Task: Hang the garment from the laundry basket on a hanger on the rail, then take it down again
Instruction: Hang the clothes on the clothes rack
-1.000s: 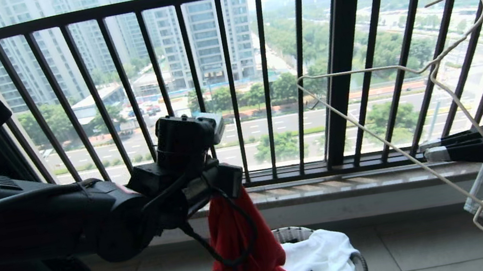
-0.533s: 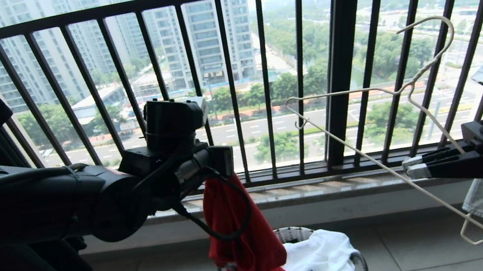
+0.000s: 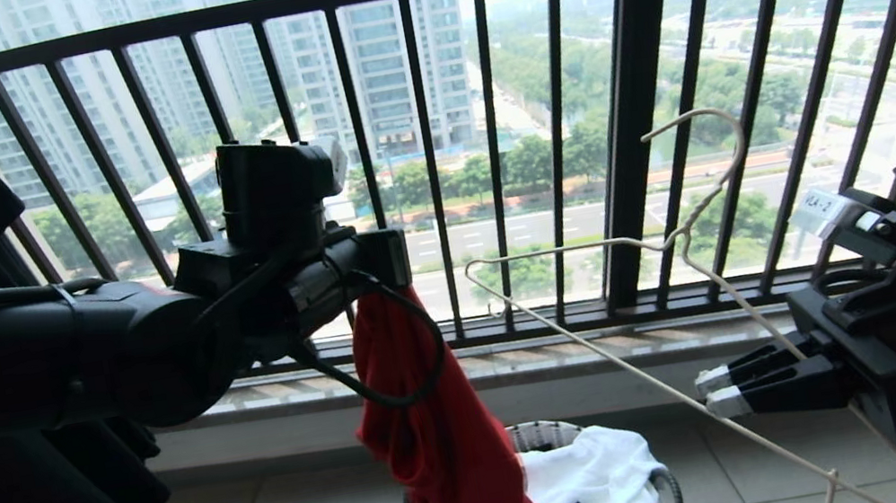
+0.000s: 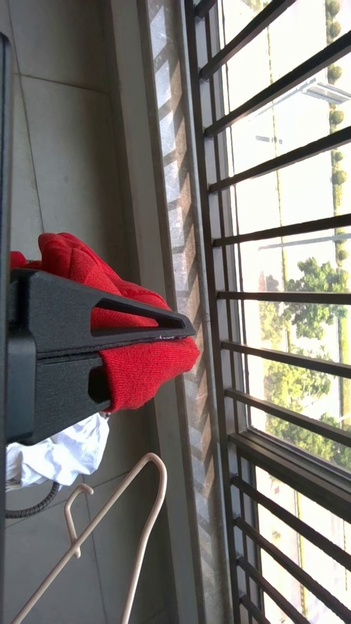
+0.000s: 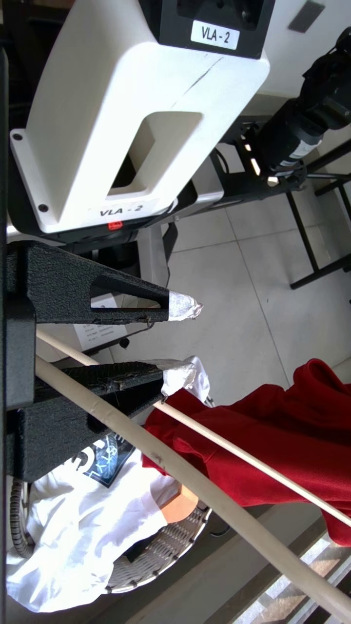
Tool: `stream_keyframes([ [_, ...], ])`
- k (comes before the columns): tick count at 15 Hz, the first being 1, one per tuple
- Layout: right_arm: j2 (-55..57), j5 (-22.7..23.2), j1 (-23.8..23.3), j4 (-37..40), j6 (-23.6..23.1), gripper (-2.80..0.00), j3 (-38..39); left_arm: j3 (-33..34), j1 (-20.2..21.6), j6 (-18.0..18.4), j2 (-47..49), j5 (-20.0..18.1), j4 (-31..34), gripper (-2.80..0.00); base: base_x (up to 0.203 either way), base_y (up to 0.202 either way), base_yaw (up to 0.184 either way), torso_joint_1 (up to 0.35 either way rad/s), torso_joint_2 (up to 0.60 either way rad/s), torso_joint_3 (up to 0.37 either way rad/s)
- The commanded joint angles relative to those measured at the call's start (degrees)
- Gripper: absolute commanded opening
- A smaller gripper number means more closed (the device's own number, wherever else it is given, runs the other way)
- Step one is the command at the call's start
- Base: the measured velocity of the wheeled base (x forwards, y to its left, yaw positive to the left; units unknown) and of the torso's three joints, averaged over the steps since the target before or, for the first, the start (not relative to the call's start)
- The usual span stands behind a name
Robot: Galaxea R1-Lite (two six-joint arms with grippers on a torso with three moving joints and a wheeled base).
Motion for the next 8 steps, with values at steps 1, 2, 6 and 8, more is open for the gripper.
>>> stream_keyframes([
  [1, -0.91, -0.44, 1.71, 0.03, -0.32, -2.8, 0.72, -0.14, 1.24, 0.04, -0.49, 0.14, -0.1, -2.8, 0.0, 0.0, 0.0, 0.0, 0.0, 0.0],
  [2, -1.07, -0.44, 2.1, 0.1, -0.39, -2.8, 0.83, -0.41, 1.24, -0.05, -0.48, 0.14, -0.1, -2.8, 0.0, 0.0, 0.0, 0.0, 0.0, 0.0],
  [6, -0.99, -1.27, 5.21, 0.1, -0.34, -2.8, 1.45, -0.92, 1.76, -0.05, 0.79, 0.23, -0.53, -2.8, 0.0, 0.0, 0.0, 0.0, 0.0, 0.0],
  [8, -1.05, -2.46, 7.07, 0.1, -0.35, -2.8, 1.79, -1.68, 1.68, -0.2, 1.72, 0.32, -0.62, -2.8, 0.0, 0.0, 0.0, 0.0, 0.0, 0.0],
])
